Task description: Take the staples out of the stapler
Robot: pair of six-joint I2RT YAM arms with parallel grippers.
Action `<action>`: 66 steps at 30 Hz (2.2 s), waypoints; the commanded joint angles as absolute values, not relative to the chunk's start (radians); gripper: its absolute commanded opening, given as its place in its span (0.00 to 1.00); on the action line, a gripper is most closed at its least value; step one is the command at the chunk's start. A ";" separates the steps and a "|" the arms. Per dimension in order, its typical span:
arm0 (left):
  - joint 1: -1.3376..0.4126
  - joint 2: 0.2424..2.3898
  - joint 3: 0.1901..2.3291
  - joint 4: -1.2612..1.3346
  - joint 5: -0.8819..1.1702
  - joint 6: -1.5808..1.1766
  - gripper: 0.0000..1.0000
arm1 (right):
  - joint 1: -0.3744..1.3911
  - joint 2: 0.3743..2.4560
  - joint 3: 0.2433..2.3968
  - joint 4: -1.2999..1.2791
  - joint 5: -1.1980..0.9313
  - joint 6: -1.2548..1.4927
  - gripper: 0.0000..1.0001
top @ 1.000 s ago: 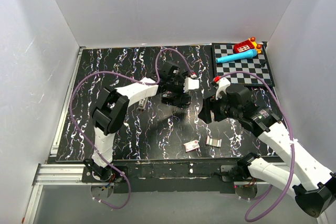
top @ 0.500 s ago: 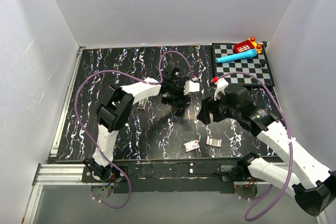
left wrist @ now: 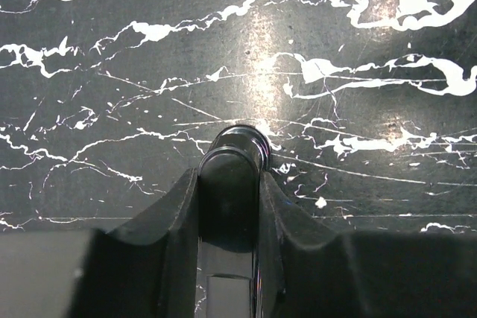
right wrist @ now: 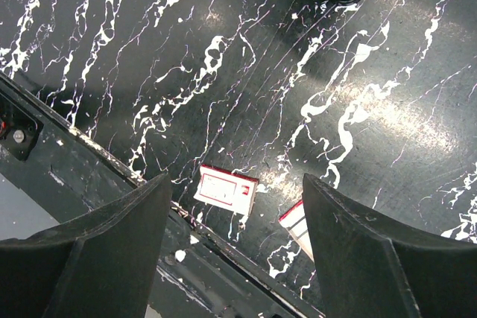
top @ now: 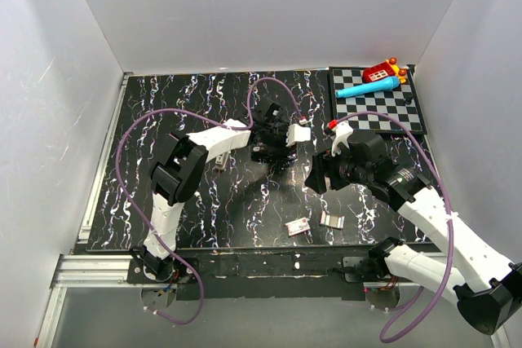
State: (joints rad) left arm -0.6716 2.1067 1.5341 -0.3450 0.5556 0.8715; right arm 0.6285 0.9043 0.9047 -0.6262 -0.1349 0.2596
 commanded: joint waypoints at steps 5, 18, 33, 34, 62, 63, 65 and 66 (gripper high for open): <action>-0.673 2.092 1.594 -0.367 0.560 0.864 0.00 | 0.629 0.881 0.905 -0.604 -0.141 0.259 0.78; -0.673 1.881 1.601 -0.451 0.569 0.738 0.00 | 0.629 0.853 1.031 -0.690 -0.129 0.229 0.74; -0.673 1.551 1.494 -0.560 0.811 0.499 0.00 | 0.629 0.940 1.363 -0.900 -0.278 0.063 0.70; -0.675 1.525 1.476 -0.558 0.831 0.492 0.00 | 0.629 0.949 1.386 -0.914 -0.290 0.048 0.69; -0.673 1.230 1.295 -0.419 1.071 0.104 0.00 | 0.758 1.177 1.608 -0.965 -0.548 -0.258 0.71; -0.673 1.221 1.283 -0.404 1.077 0.091 0.00 | 0.764 1.181 1.608 -0.962 -0.546 -0.258 0.71; -0.673 1.213 1.264 -0.374 1.083 0.071 0.00 | 0.772 1.189 1.602 -0.951 -0.545 -0.255 0.72; -0.673 1.210 1.258 -0.368 1.085 0.068 0.00 | 0.778 1.195 1.591 -0.936 -0.540 -0.252 0.72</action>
State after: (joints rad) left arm -0.6712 1.2758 1.2716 -0.4686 1.0241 0.1272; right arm 0.7589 1.1786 1.5841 -0.9710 -0.5522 -0.2253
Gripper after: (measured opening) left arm 0.305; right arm 0.716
